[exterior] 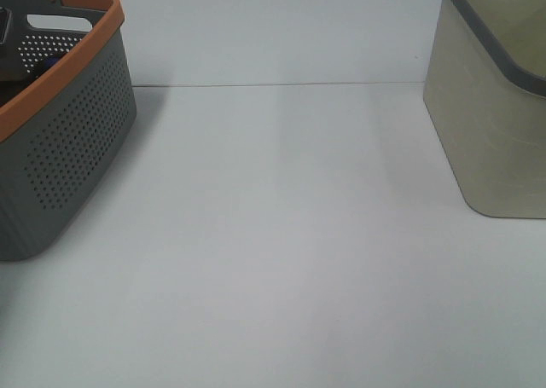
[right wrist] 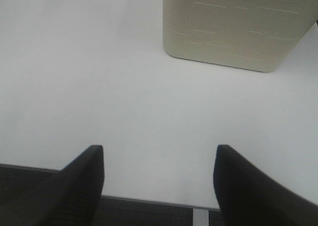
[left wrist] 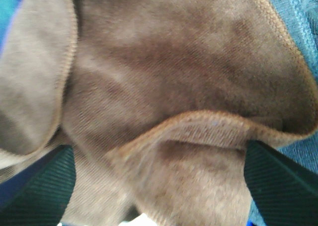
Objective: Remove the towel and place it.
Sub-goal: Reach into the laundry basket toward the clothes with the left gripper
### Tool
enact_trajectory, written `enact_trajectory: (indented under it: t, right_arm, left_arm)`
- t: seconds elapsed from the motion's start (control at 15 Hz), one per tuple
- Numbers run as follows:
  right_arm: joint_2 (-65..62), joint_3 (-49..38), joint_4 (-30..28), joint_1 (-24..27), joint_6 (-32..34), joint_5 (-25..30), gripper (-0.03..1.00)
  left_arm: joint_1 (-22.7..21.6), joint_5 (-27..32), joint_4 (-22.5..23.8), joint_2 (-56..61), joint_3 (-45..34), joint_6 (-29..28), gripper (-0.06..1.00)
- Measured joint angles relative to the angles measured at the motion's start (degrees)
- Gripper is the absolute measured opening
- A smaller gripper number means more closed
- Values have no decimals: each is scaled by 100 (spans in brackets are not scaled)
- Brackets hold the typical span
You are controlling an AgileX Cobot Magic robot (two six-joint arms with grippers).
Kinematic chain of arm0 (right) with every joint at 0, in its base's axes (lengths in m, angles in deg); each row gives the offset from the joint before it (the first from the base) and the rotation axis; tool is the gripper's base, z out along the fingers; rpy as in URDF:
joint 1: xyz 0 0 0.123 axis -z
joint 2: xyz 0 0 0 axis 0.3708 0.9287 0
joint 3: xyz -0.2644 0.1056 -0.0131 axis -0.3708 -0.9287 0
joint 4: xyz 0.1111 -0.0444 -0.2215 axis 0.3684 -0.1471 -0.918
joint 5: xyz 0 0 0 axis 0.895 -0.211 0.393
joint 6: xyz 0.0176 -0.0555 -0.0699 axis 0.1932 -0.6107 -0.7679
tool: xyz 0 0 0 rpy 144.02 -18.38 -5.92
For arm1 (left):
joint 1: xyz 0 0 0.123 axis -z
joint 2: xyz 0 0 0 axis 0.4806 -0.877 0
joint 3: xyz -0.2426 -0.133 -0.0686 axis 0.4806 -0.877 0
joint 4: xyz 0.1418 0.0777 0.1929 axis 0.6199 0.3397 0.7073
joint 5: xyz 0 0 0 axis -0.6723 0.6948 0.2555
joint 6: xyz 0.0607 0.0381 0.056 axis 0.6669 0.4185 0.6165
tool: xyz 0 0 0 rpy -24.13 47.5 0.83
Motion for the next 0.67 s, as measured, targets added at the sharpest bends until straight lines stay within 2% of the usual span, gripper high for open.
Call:
enact_trajectory:
  t: [0.27,0.4,0.67]
  right_arm:
    - [0,0,0,0,0,0,65]
    - [0,0,0,0,0,0,65]
    - [0,0,0,0,0,0,65]
  left_arm:
    - [0,80,-23,-40,0,103,74]
    - [0,241,-23,-40,0,97,71]
    - [6,705,-23,-40,0,-235,65]
